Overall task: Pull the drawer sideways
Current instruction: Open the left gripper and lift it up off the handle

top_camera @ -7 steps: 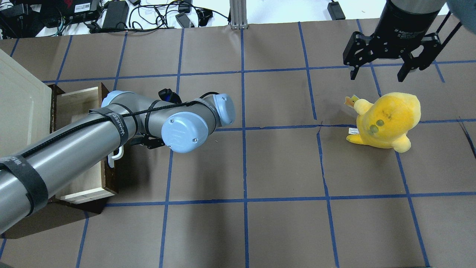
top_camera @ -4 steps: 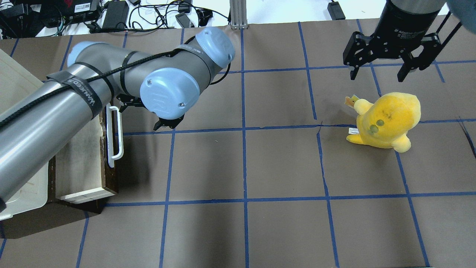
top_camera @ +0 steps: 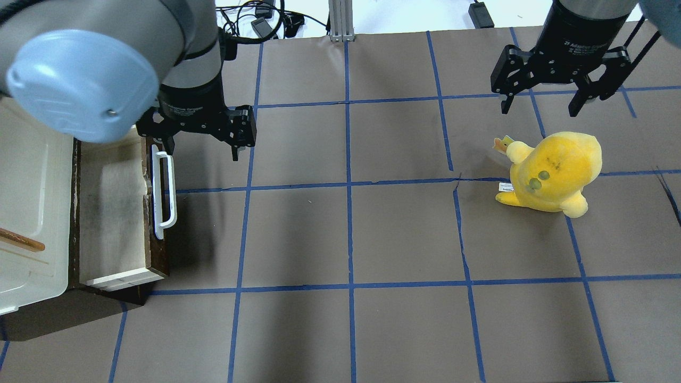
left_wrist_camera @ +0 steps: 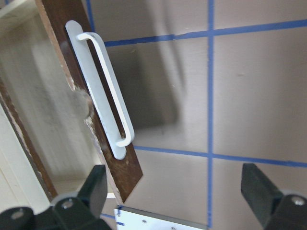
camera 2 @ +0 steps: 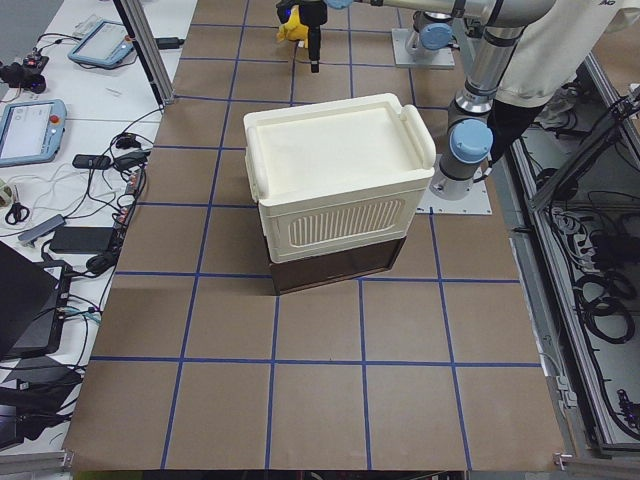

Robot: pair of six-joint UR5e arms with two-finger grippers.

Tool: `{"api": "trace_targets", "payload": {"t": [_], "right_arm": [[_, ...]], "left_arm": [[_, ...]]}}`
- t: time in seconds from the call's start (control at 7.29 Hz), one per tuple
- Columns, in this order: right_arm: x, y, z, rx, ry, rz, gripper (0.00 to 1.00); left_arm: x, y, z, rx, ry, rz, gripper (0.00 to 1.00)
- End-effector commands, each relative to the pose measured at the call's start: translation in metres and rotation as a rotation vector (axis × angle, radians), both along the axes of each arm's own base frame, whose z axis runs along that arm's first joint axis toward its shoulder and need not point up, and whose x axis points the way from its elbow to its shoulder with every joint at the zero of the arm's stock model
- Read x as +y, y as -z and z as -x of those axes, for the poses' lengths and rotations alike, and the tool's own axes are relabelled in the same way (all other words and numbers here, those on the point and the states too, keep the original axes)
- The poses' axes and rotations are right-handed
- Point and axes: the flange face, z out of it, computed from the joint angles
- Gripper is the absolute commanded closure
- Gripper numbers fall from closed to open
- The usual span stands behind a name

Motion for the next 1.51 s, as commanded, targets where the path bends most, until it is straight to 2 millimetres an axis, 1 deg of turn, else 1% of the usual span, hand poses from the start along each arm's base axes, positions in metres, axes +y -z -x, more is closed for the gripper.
{"api": "trace_targets", "payload": {"t": [0.0, 0.14, 0.27, 0.41, 0.69, 1.37], "right_arm": [[0.0, 0.0, 0.001, 0.0, 0.002, 0.0, 0.0], [0.0, 0.0, 0.0, 0.0, 0.0, 0.0, 0.0], [0.0, 0.0, 0.001, 0.0, 0.002, 0.0, 0.0], [0.0, 0.0, 0.001, 0.0, 0.002, 0.0, 0.0], [0.0, 0.0, 0.0, 0.0, 0.0, 0.0, 0.0], [0.0, 0.0, 0.0, 0.0, 0.0, 0.0, 0.0]], "left_arm": [[0.019, -0.034, -0.03, 0.085, -0.055, 0.022, 0.0], [0.021, -0.04, -0.039, 0.155, -0.092, 0.029, 0.0], [0.017, -0.044, -0.053, 0.172, -0.109, 0.037, 0.0], [0.016, -0.047, -0.058, 0.192, -0.116, 0.042, 0.0], [0.014, -0.051, -0.065, 0.193, -0.121, 0.052, 0.0], [0.021, -0.055, -0.063, 0.192, -0.121, 0.058, 0.0]]}}
